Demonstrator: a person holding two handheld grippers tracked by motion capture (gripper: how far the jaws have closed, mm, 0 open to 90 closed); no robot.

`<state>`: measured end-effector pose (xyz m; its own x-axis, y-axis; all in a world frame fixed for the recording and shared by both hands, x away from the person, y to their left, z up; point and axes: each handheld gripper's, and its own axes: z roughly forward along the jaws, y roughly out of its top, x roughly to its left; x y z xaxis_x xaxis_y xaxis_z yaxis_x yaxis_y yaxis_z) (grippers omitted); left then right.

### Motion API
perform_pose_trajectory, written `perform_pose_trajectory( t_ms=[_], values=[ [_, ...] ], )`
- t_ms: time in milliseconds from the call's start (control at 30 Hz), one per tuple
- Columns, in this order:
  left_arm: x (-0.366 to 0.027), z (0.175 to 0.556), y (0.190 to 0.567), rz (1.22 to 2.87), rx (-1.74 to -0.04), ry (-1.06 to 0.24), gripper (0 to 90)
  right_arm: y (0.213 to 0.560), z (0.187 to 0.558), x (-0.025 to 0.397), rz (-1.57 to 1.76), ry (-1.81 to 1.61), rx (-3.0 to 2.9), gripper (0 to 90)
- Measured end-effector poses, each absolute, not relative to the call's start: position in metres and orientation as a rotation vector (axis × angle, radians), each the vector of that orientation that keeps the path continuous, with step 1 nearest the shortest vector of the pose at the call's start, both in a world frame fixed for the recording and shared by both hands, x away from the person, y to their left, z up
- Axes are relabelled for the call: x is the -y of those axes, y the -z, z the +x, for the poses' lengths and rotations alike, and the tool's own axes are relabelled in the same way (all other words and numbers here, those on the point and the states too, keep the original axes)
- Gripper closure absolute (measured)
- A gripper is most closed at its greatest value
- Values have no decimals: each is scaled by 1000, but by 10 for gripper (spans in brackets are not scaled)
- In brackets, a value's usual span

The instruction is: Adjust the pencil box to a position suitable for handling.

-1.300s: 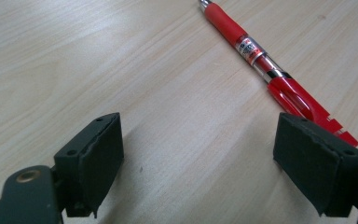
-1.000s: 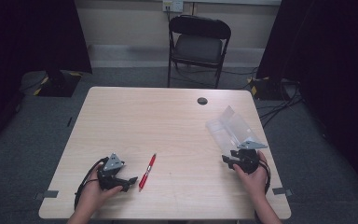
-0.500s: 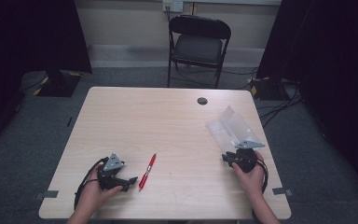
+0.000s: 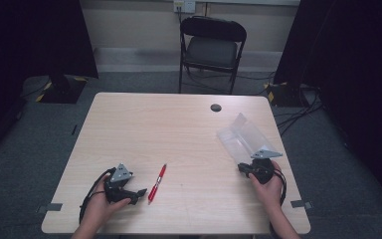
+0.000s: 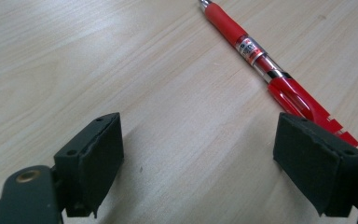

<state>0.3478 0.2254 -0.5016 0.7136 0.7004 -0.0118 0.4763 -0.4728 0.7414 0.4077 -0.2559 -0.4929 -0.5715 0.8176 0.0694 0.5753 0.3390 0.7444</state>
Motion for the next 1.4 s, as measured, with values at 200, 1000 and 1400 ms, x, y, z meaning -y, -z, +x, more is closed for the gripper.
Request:
perform_pose_trajectory(
  t_ms=[200, 1000, 1400],
  values=[
    [-225, 348, 502, 2160, -892, -380, 157, 493, 406, 252, 1217, -1084, -2306, 868],
    [-225, 348, 502, 2161, -891, -381, 157, 493, 407, 205, 1095, -1119, -2416, 867],
    [-225, 348, 502, 2161, -892, -380, 157, 494, 408, 186, 1052, -1154, -2451, 870]
  ],
)
